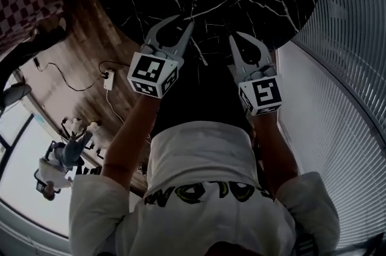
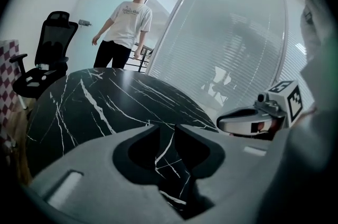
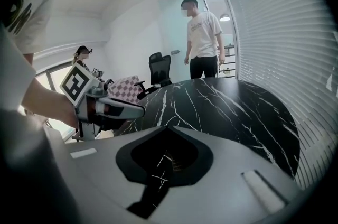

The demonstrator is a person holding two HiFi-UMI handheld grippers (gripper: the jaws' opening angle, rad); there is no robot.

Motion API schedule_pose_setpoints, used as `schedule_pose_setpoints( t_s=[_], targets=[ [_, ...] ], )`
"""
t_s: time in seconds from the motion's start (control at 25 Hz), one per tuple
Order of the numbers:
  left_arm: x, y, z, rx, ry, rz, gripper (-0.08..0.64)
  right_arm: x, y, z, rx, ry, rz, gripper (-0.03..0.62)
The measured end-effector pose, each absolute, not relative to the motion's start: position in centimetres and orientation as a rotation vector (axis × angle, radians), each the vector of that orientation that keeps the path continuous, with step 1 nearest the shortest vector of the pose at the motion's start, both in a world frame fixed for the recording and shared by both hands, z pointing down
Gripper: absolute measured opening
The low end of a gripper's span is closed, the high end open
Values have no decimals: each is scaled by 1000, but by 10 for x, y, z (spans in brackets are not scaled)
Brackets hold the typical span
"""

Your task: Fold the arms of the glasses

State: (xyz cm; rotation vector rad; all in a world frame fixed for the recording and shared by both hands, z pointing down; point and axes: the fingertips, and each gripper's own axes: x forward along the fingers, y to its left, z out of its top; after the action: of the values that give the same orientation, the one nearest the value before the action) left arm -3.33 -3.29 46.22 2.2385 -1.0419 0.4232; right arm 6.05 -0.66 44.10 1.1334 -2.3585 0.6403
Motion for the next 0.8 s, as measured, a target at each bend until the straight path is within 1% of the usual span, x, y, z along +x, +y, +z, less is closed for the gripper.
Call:
schedule_pose_setpoints(
  t_s=[0.36, 0.72, 0.8],
  targets=[
    [-30, -40, 519, 2190, -1070, 477, 87, 61, 3, 507, 1089, -2285, 712, 2],
    [-28, -42, 539, 2185, -1079, 487, 87, 60, 7, 542, 1073, -2235, 765, 2],
    [-26, -43, 540, 2208, -1071, 498, 72, 60, 7, 548, 1069, -2226, 765, 3]
  ],
)
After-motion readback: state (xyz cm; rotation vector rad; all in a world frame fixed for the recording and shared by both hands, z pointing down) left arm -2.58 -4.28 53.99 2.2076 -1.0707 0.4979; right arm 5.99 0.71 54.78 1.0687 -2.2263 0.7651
